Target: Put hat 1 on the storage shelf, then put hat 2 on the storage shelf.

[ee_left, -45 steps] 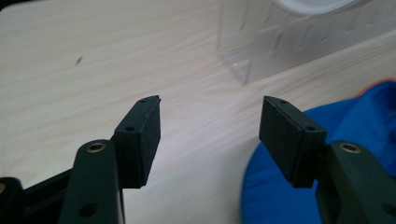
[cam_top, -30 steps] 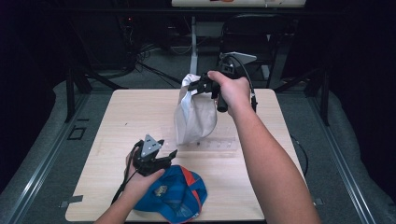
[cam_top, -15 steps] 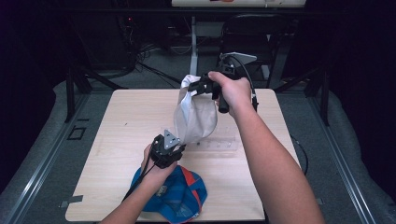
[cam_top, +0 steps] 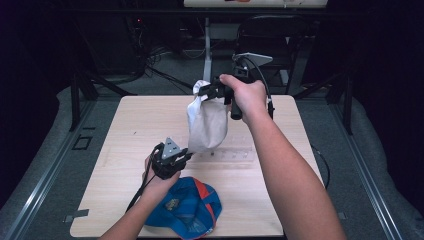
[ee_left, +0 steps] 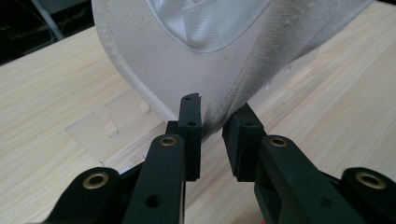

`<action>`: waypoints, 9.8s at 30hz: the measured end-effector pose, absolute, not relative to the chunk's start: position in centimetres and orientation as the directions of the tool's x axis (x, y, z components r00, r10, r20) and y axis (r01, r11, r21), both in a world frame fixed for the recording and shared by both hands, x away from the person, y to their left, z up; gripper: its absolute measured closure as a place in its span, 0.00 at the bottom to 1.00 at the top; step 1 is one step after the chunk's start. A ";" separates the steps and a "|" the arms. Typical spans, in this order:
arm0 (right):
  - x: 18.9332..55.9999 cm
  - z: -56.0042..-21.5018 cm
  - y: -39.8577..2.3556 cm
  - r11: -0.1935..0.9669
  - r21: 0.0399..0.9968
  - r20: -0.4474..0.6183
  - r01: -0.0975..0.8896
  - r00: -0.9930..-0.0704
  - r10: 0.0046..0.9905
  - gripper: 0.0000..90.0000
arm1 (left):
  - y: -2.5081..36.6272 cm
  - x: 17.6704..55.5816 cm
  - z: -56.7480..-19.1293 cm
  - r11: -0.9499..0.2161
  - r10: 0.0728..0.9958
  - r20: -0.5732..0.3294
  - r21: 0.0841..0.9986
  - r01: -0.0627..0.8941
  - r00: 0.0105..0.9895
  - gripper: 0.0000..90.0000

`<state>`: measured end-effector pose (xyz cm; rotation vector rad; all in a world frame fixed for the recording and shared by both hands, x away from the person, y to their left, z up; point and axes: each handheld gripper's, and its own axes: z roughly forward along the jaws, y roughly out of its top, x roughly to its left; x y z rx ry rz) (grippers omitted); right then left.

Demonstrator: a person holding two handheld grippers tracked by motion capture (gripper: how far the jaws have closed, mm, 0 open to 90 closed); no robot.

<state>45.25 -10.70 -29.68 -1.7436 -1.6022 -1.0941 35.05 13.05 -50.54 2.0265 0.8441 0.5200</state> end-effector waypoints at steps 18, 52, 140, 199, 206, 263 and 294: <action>45.5 -30.8 -9.6 -0.130 0.131 0.832 0.983 -0.038 0.554 0.86 | 15.2 35.1 -52.2 -0.280 0.755 -0.076 0.860 0.426 0.651 0.90; 44.4 -31.8 -9.5 -0.044 0.239 0.725 0.970 -0.148 0.673 0.68 | 19.1 31.1 -52.3 -0.275 0.793 -0.097 0.823 0.496 0.601 0.60; 28.0 -57.1 -12.2 0.237 0.178 0.775 0.955 -0.284 0.565 0.83 | 28.9 28.7 -56.2 -0.166 0.908 -0.130 0.761 0.628 0.398 0.53; 32.5 -46.6 -19.4 0.010 0.248 0.641 0.969 -0.172 0.748 0.86 | 27.2 30.3 -56.2 -0.203 0.882 -0.130 0.762 0.614 0.453 0.53; 32.8 -45.3 -20.3 -0.006 0.218 0.722 0.976 -0.157 0.673 0.86 | 27.2 30.3 -56.2 -0.203 0.882 -0.130 0.763 0.614 0.454 0.53; 40.5 -27.3 -24.5 -0.251 0.343 0.761 0.905 -0.111 0.640 0.86 | 27.2 30.4 -56.2 -0.215 0.878 -0.127 0.757 0.617 0.461 0.53; 43.5 -28.6 -23.1 -0.319 0.346 0.740 0.882 -0.048 0.670 0.86 | 27.3 30.5 -56.3 -0.216 0.876 -0.130 0.755 0.619 0.464 0.53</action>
